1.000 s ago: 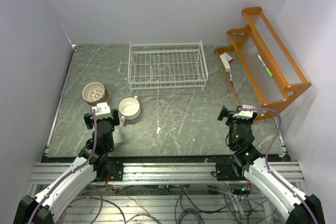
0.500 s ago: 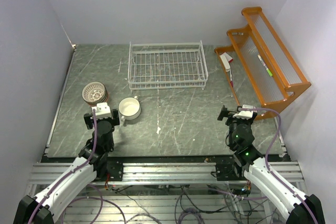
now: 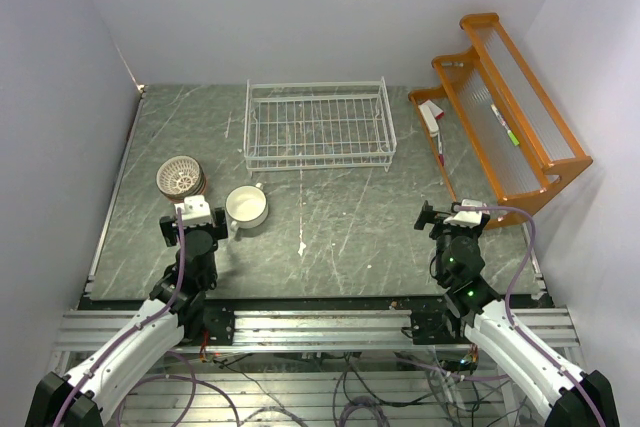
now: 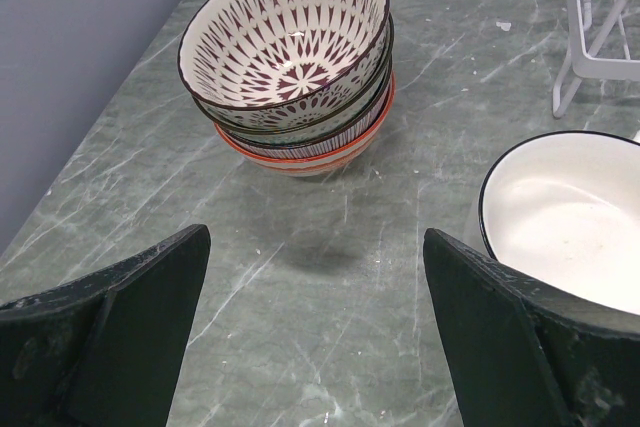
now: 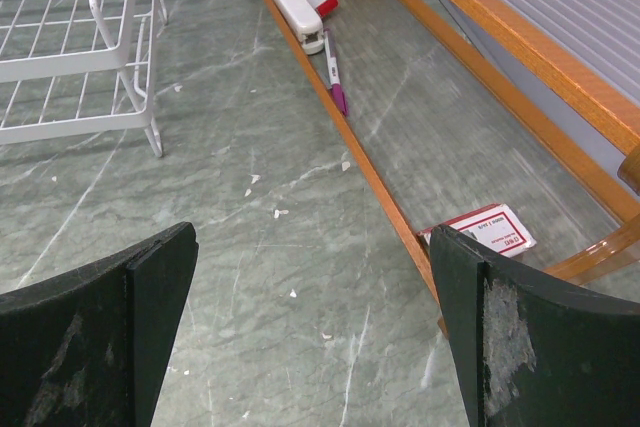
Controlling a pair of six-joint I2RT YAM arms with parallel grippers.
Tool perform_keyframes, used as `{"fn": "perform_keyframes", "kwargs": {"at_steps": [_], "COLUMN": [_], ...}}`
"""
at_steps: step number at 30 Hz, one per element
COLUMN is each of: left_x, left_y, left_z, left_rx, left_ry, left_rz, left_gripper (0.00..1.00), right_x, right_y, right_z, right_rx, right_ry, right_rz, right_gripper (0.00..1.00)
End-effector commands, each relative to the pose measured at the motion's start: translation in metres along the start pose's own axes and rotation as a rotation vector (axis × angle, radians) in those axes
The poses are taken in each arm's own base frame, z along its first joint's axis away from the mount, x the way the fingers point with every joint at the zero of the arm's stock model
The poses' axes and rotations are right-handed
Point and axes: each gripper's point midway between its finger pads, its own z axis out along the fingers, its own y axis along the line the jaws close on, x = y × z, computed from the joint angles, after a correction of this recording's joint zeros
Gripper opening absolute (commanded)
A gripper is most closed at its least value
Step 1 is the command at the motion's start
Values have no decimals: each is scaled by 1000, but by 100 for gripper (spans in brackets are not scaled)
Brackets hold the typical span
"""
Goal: Unload the bowls from the dish rack
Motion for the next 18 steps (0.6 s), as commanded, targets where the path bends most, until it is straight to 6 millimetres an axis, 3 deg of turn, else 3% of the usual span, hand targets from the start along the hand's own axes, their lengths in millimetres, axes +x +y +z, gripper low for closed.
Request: {"fn": "perform_keyframes", "kwargs": {"at_steps": [1,18], "left_x": [-11,-11], "left_y": [0,-1], "left_z": [2,2], "left_rx": [-4,-3], "left_ry": [-38,-39], "left_rz": [-47,-48], "left_gripper": [98,98], "right_x": [45,46], "right_y": [-7,-5], "right_z": [-8,-7], "right_rx": [2,-1], "right_ry": [64,72], "right_rz": [-64,-69], "right_gripper": [100,100]}}
